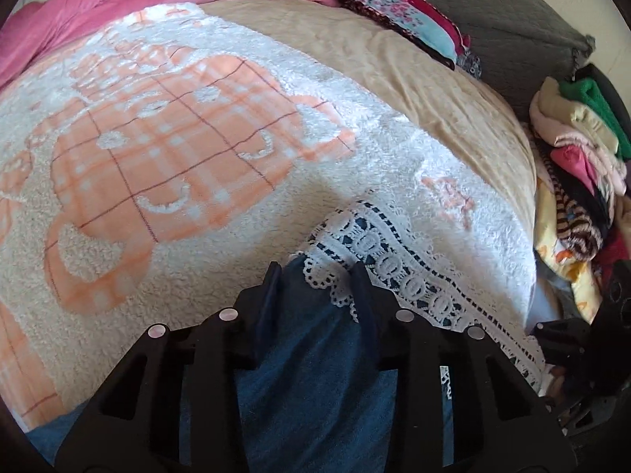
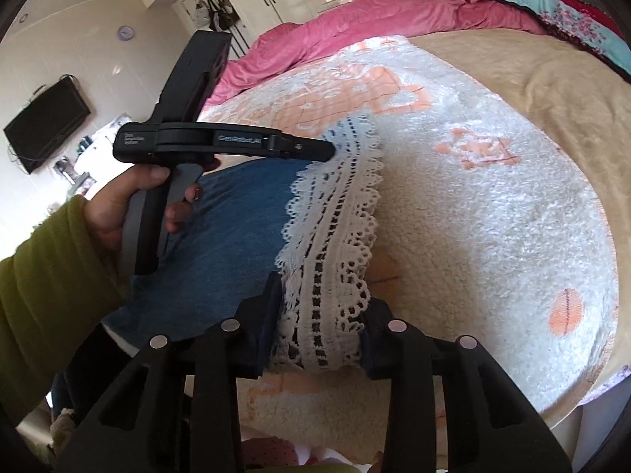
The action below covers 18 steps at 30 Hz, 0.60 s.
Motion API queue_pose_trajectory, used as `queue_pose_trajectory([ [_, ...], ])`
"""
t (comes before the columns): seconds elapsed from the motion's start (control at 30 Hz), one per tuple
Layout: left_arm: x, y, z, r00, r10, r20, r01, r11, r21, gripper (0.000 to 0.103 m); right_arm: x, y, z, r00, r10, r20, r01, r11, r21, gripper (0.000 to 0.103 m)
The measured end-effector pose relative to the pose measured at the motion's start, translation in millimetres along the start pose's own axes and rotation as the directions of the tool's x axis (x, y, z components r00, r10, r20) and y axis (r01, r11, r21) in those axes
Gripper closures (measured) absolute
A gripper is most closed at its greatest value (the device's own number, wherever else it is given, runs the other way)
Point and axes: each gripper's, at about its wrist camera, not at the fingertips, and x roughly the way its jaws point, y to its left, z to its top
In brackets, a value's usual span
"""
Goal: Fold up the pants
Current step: 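Grasp the lace-trimmed edge with the right tool while the left tool grips beside it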
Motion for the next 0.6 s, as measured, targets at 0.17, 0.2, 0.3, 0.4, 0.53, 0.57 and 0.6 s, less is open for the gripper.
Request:
queue_pose_trajectory([
  [0.17, 6.2, 2.7, -1.9, 1.0, -0.009, -0.025, 0.008, 0.999, -0.051, 0.08, 7.0, -0.7, 1.4, 1.0, 0.004, -0.005, -0.004, 1.0, 0.021, 0.068],
  [0.2, 5.2, 1.8, -0.1, 1.0, -0.003, -0.031, 0.001, 0.998, -0.059, 0.081, 7.2, 0.5, 1.6, 1.0, 0.001, -0.004, -0.001, 1.0, 0.012, 0.07],
  [0.3, -0.7, -2.9, 1.0, 1.0, 0.023, -0.021, -0.024, 0.999, -0.041, 0.087, 4.5, 6.1, 5.0, 1.0, 0.025, -0.004, -0.025, 1.0, -0.011, 0.078],
  [0.4, -12.8, 3.0, -2.2, 1.0, -0.011, 0.028, 0.014, 0.997, -0.077, 0.094, 1.0, 13.9, 8.3, 0.998, 0.057, 0.008, -0.057, 0.998, -0.013, 0.079],
  [0.53, -41.9, 19.4, -12.9, 0.988, -0.103, 0.117, 0.12, 0.982, -0.144, 0.096, -4.5, 41.7, 14.7, 0.995, 0.1, 0.026, -0.098, 0.992, -0.076, 0.079],
  [0.57, -52.2, 24.1, -16.7, 0.983, -0.114, 0.144, 0.137, 0.978, -0.158, 0.096, -5.2, 50.1, 16.4, 0.993, 0.114, 0.027, -0.111, 0.989, -0.094, 0.079],
  [0.6, -61.1, 28.0, -20.5, 0.979, -0.118, 0.163, 0.145, 0.975, -0.168, 0.096, -5.1, 57.4, 18.2, 0.992, 0.124, 0.027, -0.12, 0.986, -0.113, 0.079],
])
